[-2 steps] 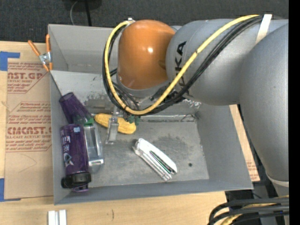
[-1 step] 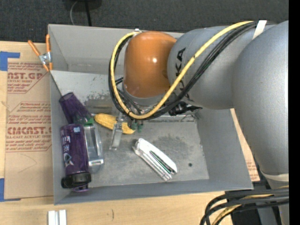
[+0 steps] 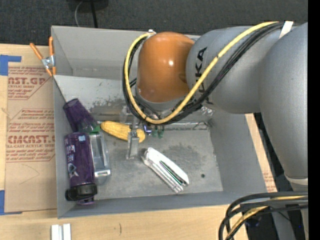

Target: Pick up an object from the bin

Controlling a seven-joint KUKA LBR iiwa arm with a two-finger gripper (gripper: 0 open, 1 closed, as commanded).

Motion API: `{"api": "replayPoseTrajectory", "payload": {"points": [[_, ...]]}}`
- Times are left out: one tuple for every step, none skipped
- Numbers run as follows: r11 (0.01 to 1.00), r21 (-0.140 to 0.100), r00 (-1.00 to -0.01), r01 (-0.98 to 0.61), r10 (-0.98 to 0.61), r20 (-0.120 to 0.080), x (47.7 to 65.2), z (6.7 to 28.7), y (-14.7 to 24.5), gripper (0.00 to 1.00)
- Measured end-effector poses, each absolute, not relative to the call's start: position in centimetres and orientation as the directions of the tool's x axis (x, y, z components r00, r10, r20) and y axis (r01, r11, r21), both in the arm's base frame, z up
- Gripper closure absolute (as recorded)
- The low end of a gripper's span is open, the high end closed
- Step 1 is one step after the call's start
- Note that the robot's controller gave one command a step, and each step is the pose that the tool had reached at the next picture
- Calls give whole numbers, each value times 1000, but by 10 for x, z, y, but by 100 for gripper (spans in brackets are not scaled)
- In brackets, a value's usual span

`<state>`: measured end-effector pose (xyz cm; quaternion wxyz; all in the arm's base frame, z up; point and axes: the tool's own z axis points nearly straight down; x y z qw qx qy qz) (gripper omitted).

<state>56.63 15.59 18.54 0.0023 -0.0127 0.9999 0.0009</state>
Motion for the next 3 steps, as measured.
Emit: {"api": "replayPoseTrajectory", "payload": {"points": [[994, 3, -994, 110, 110, -3, 571, 163, 151, 0], [948, 5, -948, 317, 317, -3, 579, 138, 139, 0], [964, 4, -964, 268, 268, -5, 589, 104, 127, 0]]}}
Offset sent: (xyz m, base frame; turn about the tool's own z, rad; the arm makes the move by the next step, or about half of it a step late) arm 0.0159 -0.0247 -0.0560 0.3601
